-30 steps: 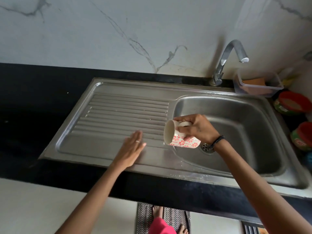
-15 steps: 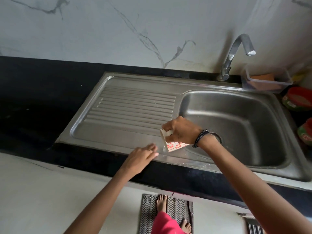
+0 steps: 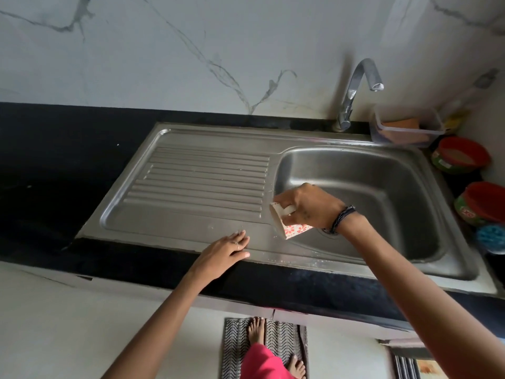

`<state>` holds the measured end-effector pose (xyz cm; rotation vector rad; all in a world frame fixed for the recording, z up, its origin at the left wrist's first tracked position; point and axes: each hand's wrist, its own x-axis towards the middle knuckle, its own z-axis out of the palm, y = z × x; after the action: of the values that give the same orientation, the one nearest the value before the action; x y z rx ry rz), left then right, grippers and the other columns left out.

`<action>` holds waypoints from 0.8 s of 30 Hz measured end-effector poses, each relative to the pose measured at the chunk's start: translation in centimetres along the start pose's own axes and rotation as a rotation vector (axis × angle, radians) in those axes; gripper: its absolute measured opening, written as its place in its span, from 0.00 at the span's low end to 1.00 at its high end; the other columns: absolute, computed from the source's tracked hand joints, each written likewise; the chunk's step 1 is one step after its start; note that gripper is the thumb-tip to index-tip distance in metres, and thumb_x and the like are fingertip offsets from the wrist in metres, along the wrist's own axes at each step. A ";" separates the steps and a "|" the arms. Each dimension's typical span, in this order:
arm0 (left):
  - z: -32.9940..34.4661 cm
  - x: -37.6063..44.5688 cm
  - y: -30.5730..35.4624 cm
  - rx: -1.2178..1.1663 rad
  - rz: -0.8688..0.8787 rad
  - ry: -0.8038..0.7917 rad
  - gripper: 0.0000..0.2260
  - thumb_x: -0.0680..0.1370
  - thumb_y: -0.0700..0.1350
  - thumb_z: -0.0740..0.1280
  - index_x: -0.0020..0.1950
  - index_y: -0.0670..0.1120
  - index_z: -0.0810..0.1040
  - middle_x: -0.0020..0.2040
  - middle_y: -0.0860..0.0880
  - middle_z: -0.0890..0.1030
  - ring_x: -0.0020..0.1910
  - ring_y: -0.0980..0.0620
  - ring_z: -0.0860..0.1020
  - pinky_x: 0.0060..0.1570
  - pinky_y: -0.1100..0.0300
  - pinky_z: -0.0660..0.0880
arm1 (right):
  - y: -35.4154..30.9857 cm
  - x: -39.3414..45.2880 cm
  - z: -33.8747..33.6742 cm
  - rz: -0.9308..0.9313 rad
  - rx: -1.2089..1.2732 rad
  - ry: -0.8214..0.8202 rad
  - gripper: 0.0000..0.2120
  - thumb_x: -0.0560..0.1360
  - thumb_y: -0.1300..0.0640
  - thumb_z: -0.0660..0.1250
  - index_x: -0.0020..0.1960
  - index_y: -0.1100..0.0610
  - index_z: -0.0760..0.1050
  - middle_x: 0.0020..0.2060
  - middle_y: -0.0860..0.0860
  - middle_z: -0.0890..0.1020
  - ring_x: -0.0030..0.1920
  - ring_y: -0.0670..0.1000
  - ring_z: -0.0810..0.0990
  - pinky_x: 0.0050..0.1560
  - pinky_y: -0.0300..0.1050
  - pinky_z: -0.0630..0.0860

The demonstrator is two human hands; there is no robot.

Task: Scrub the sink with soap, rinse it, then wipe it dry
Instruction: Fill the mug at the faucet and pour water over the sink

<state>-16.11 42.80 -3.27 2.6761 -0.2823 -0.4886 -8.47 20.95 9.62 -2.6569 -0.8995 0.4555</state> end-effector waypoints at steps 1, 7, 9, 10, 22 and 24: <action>0.2 0.3 0.5 -0.010 0.012 -0.016 0.23 0.80 0.54 0.57 0.74 0.51 0.60 0.76 0.55 0.53 0.75 0.58 0.52 0.73 0.56 0.54 | 0.0 -0.1 0.2 -0.015 -0.044 -0.025 0.15 0.70 0.52 0.69 0.55 0.56 0.78 0.50 0.52 0.83 0.49 0.54 0.80 0.51 0.50 0.77; 2.5 3.1 6.3 -0.071 0.110 -0.042 0.20 0.80 0.53 0.58 0.72 0.52 0.65 0.75 0.56 0.57 0.74 0.54 0.56 0.72 0.53 0.58 | 0.7 -0.9 0.4 -0.066 -0.229 -0.137 0.11 0.71 0.49 0.68 0.49 0.54 0.77 0.45 0.50 0.82 0.46 0.52 0.79 0.49 0.48 0.76; 3.1 4.5 8.3 -0.054 0.140 -0.047 0.20 0.80 0.52 0.58 0.71 0.49 0.67 0.74 0.53 0.61 0.74 0.51 0.59 0.70 0.55 0.59 | 1.6 -1.3 0.0 -0.041 -0.221 -0.146 0.12 0.72 0.49 0.68 0.52 0.54 0.77 0.48 0.48 0.81 0.47 0.51 0.78 0.47 0.45 0.74; 3.1 5.1 9.2 -0.031 0.144 -0.056 0.20 0.81 0.52 0.58 0.71 0.48 0.68 0.74 0.51 0.63 0.73 0.50 0.60 0.69 0.54 0.60 | 2.1 -1.5 -0.2 -0.024 -0.212 -0.143 0.13 0.72 0.49 0.68 0.54 0.54 0.77 0.49 0.47 0.81 0.48 0.50 0.78 0.46 0.43 0.72; -1.6 15.8 11.3 -0.008 0.100 -0.119 0.17 0.80 0.44 0.60 0.67 0.43 0.72 0.68 0.47 0.72 0.65 0.50 0.73 0.63 0.59 0.69 | 10.9 -3.8 -2.6 0.393 -0.199 -0.020 0.18 0.78 0.48 0.60 0.67 0.49 0.70 0.64 0.52 0.75 0.63 0.54 0.74 0.59 0.46 0.69; -3.5 18.6 11.3 0.014 0.075 -0.102 0.15 0.80 0.42 0.59 0.66 0.42 0.74 0.67 0.46 0.74 0.64 0.48 0.74 0.61 0.59 0.70 | 12.0 -3.3 -2.1 0.492 -0.141 0.059 0.18 0.77 0.48 0.60 0.66 0.49 0.72 0.63 0.53 0.76 0.62 0.56 0.75 0.58 0.48 0.71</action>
<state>0.86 28.93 -0.97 2.6473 -0.4152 -0.6023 -3.76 9.36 7.64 -2.9987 -0.2570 0.4282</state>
